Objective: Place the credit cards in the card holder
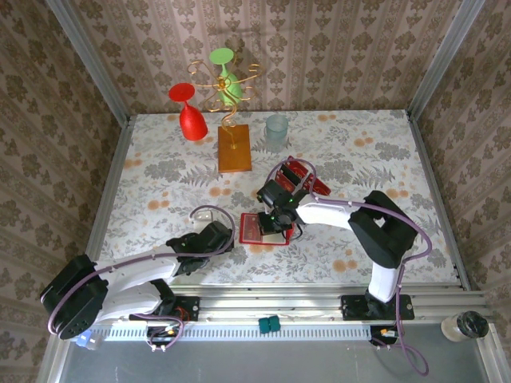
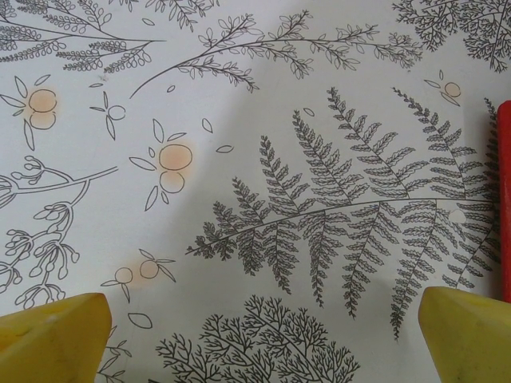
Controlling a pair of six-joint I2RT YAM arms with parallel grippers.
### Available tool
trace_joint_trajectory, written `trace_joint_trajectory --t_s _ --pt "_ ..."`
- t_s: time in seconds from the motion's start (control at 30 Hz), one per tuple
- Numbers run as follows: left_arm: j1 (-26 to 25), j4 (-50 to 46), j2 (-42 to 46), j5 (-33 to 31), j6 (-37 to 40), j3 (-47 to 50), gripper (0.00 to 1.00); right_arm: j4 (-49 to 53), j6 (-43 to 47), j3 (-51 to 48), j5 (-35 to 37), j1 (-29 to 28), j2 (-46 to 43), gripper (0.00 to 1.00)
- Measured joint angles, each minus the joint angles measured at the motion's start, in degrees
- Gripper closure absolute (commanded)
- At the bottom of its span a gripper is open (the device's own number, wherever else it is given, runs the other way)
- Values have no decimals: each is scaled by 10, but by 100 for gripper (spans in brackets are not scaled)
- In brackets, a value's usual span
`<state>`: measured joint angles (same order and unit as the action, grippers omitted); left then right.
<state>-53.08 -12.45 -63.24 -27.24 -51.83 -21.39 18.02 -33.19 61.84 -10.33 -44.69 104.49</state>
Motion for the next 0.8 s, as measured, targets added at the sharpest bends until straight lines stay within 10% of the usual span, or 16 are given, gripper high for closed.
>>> trace_joint_trajectory --t_s 0.8 --pt "3 4 -1 5 13 -1 0 1 0 38 -16 -10 34 98"
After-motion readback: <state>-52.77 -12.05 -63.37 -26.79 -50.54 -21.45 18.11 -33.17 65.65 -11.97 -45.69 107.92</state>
